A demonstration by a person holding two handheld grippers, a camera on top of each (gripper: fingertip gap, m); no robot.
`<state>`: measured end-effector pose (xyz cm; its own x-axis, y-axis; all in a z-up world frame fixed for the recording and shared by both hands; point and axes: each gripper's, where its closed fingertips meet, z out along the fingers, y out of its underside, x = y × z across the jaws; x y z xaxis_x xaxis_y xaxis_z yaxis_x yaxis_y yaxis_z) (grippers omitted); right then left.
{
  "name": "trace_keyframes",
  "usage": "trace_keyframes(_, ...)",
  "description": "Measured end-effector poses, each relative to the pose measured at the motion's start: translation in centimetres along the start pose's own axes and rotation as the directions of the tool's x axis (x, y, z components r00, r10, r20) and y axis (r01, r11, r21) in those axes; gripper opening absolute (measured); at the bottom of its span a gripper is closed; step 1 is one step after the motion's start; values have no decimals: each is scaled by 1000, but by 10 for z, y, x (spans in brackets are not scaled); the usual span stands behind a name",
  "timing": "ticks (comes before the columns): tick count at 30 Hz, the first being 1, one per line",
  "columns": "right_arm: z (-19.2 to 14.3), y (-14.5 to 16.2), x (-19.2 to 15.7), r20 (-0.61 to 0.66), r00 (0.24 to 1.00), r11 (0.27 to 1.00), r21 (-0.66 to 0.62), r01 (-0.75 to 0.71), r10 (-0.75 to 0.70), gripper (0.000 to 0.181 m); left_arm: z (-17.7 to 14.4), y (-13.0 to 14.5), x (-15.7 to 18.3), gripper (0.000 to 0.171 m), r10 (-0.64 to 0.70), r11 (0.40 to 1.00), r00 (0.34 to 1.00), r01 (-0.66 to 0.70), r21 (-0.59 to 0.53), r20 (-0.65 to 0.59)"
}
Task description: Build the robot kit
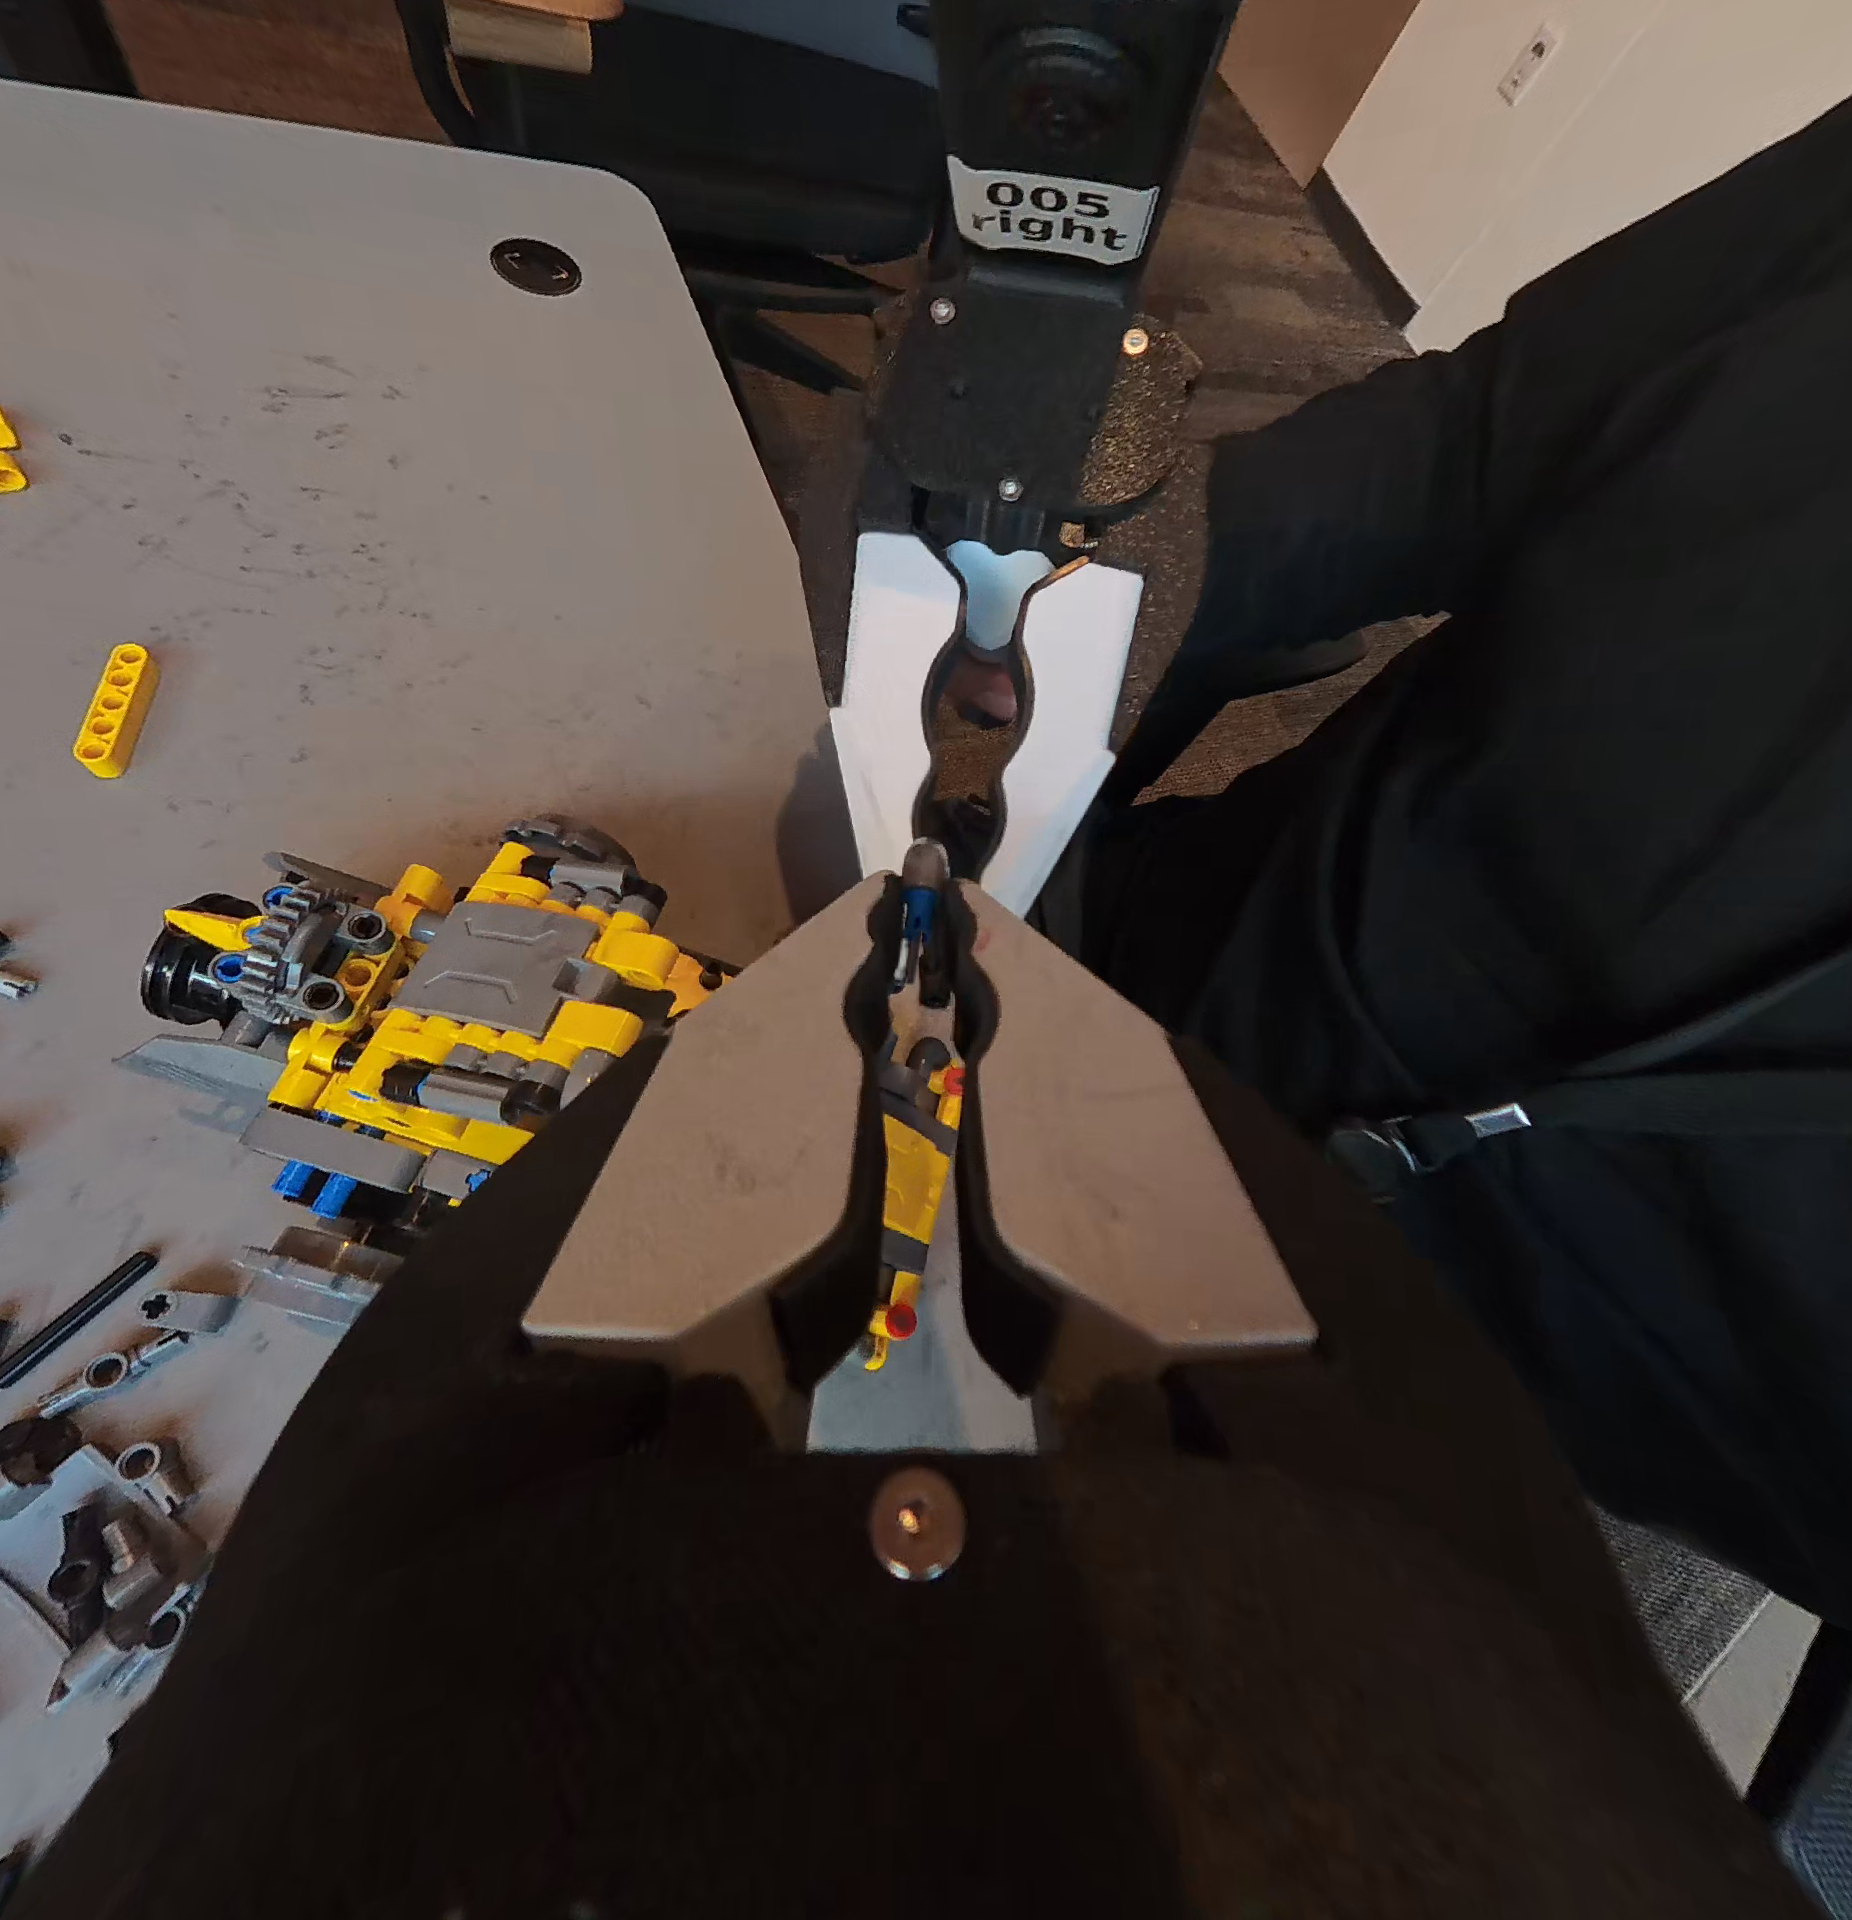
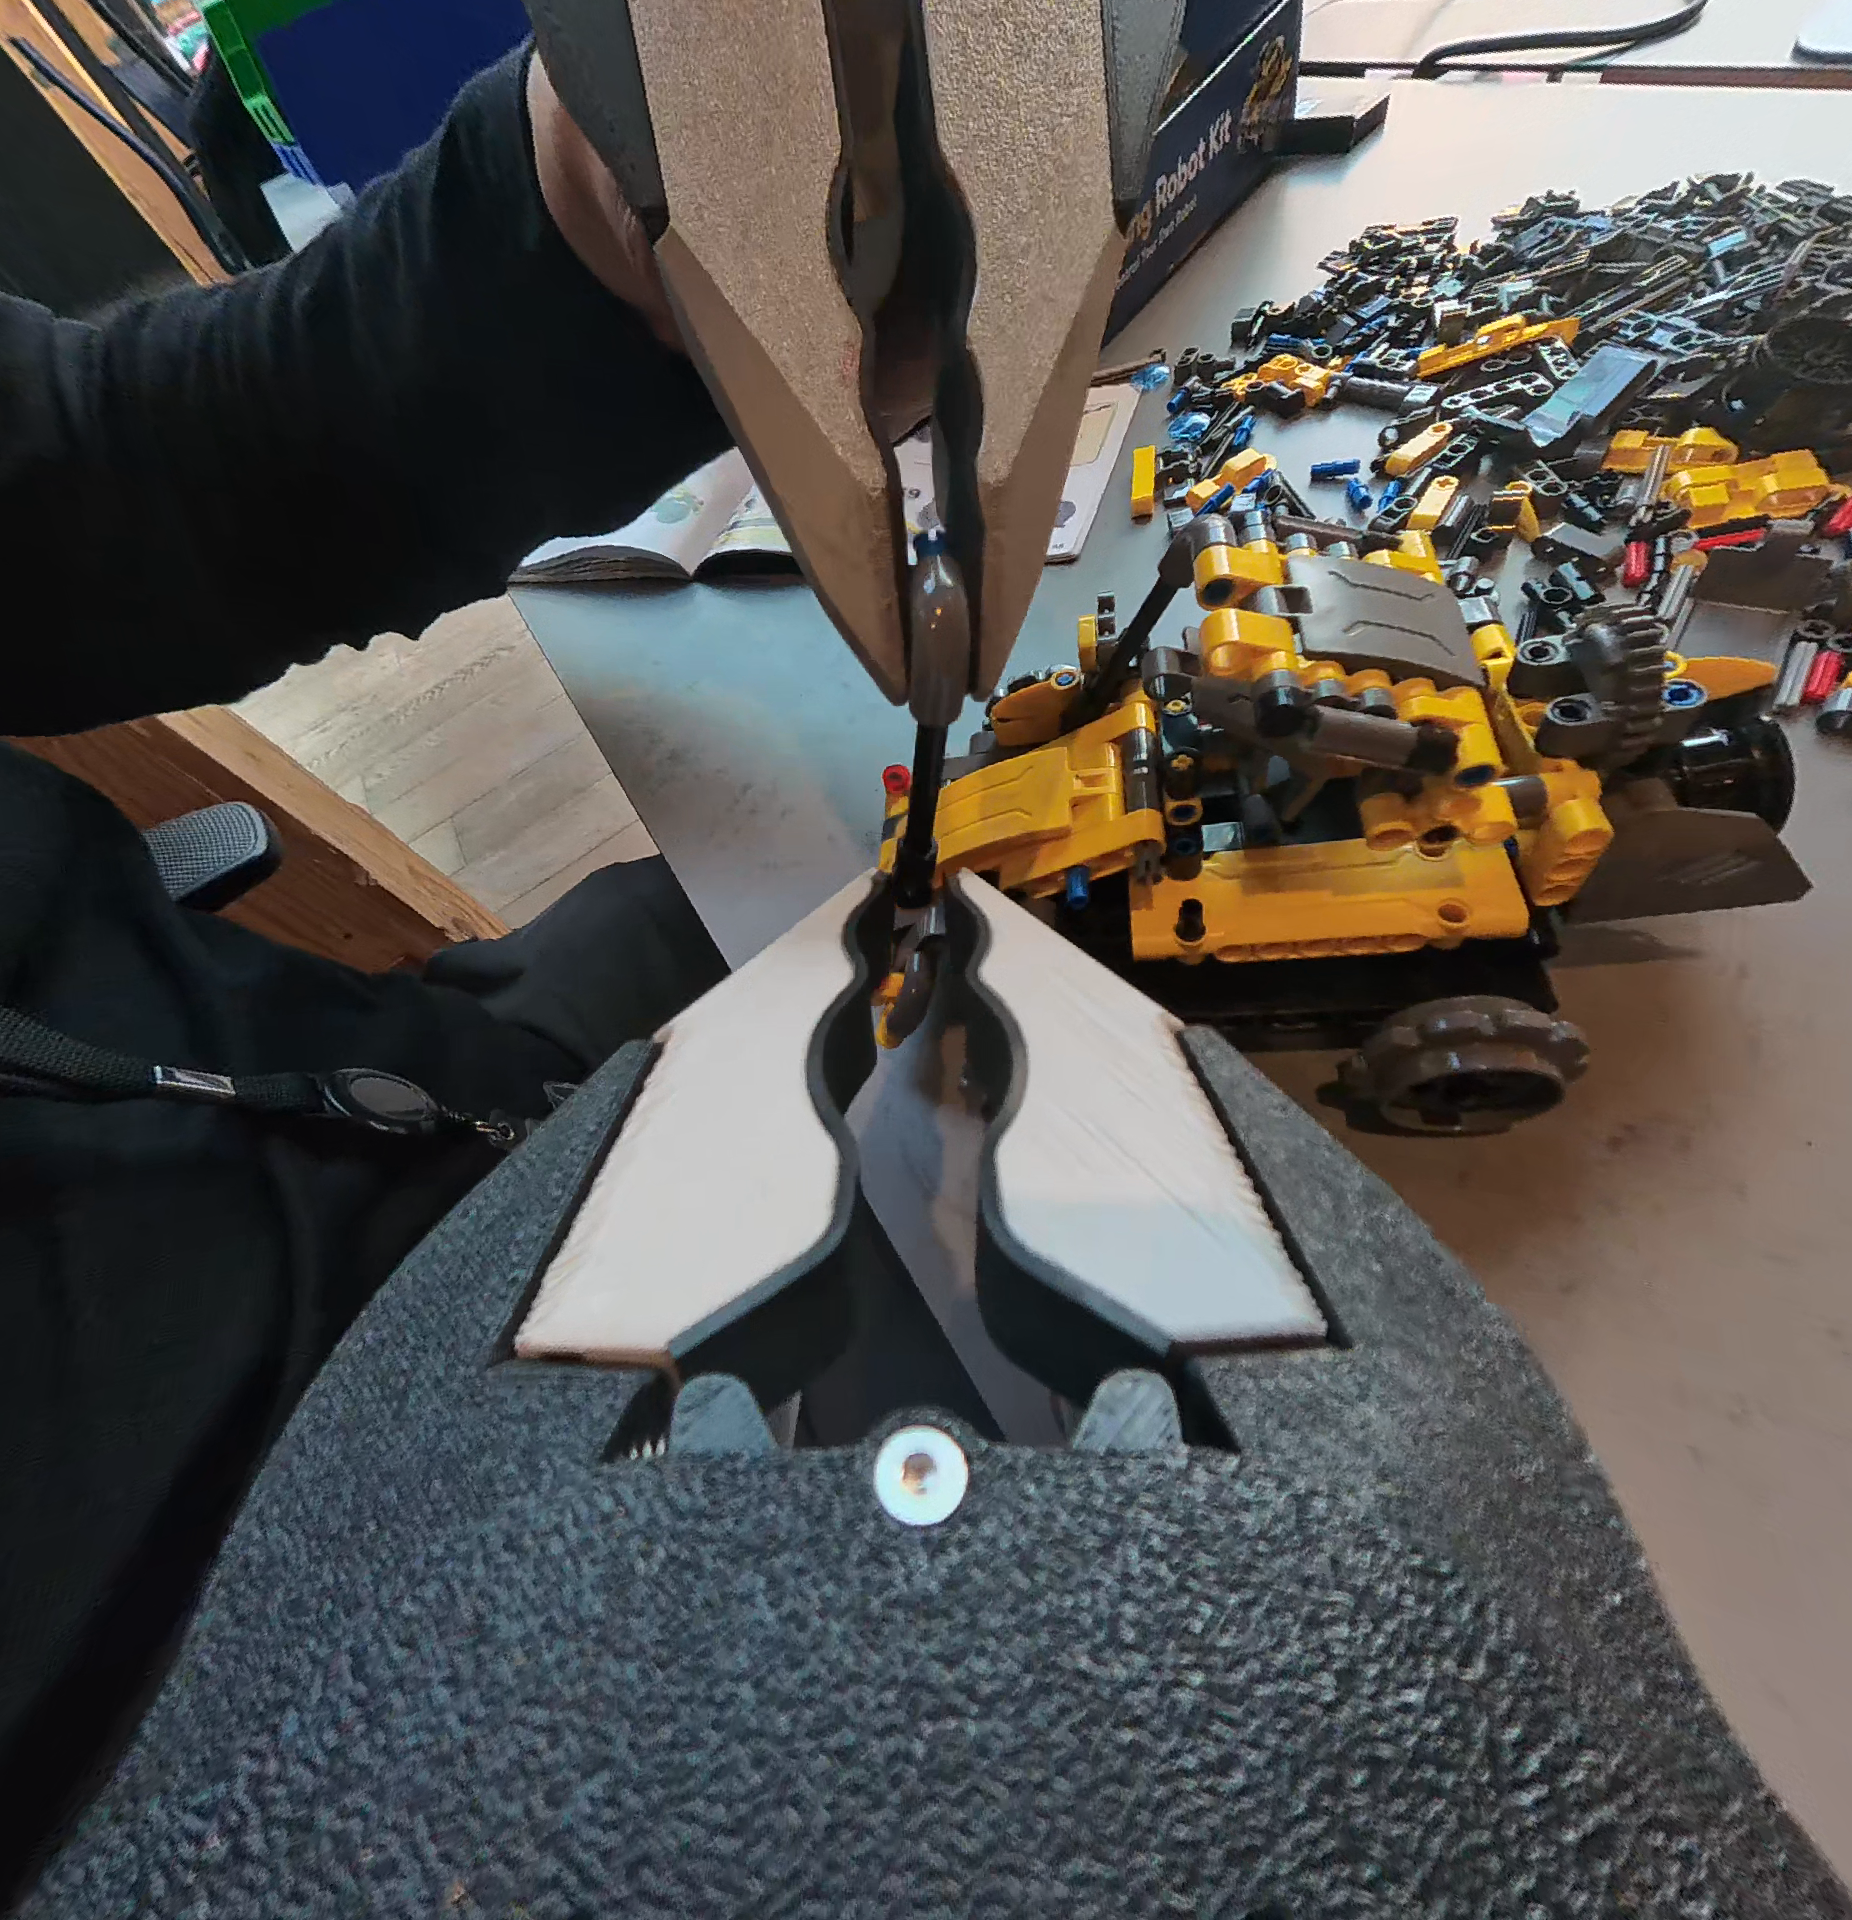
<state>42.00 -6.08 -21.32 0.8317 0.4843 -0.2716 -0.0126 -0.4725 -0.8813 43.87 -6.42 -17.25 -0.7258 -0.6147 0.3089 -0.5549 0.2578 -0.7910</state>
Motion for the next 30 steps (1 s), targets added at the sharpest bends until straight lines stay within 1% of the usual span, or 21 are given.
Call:
trace_keyframes(2,1,-2,-1,9,1000,1000,8,-4,4,9,1,-1,1,4,3,1000,1000,-3,2,-2)
trace_keyframes(9,3,1,-1,3,1000,1000,-23,8,-8,8,2,1,0,4,7,1000,1000,-7,-8,2)
trace_keyframes(17,8,9,-9,15,998,992,-107,61,-59,8,8,9,10,4,68,990,997,-73,-119,-44)
trace_keyframes(21,9,10,-9,-1,997,989,-130,76,-77,8,11,8,11,4,67,988,997,-73,-135,-47)
trace_keyframes(22,9,8,-6,-9,998,992,-109,62,-63,7,11,6,10,7,59,990,998,-63,-124,-36)
trace_keyframes(24,7,4,1,-12,1000,998,-60,8,-9,7,6,1,2,20,45,995,999,-43,-94,22)
trace_keyframes(26,3,0,10,-20,999,999,2,-41,41,7,-7,-2,-5,24,33,999,995,-29,-45,92)
trace_keyframes(28,-3,-1,17,-20,996,995,52,-83,84,7,-25,6,-17,29,19,999,982,-12,-38,186)
trace_keyframes(30,-5,2,22,-7,993,990,70,-119,120,7,-40,24,-26,29,7,998,965,8,-58,261)
